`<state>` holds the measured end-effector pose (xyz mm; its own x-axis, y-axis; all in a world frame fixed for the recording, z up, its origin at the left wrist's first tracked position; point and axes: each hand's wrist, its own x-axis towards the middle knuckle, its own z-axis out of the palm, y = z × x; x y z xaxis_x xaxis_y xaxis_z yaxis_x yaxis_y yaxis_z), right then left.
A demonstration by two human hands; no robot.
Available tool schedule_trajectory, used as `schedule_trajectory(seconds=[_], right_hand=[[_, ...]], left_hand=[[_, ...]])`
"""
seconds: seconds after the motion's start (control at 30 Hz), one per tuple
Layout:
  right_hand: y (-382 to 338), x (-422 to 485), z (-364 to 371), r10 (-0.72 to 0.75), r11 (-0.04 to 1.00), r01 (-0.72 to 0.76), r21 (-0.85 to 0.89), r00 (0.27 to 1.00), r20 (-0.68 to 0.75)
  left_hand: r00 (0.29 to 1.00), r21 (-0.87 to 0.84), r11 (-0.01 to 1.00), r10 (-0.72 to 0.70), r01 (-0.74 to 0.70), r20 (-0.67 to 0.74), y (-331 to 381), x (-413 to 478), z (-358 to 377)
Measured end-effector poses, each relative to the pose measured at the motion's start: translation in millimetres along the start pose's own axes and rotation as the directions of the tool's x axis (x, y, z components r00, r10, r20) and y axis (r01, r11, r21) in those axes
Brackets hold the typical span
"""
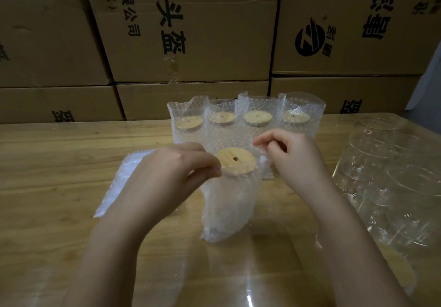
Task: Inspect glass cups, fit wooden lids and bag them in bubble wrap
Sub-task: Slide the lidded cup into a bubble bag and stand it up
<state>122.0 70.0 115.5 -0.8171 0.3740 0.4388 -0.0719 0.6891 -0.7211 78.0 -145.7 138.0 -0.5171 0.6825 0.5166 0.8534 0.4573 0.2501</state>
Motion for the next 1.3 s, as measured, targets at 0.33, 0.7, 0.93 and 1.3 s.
schedule_trajectory(seconds=[0.33, 0.7, 0.93, 1.3], right_hand=[[4.8, -2.0, 2.8, -0.130, 0.953, 0.207, -0.223, 0.940, 0.317], [1.9, -2.5, -1.2, -0.207, 0.915, 0.280, -0.289, 0.944, 0.257], [-7.8, -8.9, 2.9, -0.172, 0.903, 0.313, -0.295, 0.891, 0.420], [-9.0, -8.3, -12.8, -0.211, 0.931, 0.299, -0.209, 0.909, 0.360]], left_hand=[[0.989, -0.115, 0.983, -0.138, 0.143, 0.049, -9.1, -4.1, -4.8], [0.989, -0.054, 0.994, -0.088, 0.095, 0.121, 2.6, -2.5, -9.2], [0.977, -0.170, 0.985, 0.040, -0.004, 0.209, 6.5, -2.2, -11.0], [0.981, -0.052, 0.995, -0.070, 0.080, 0.180, 1.4, -7.3, -17.6]])
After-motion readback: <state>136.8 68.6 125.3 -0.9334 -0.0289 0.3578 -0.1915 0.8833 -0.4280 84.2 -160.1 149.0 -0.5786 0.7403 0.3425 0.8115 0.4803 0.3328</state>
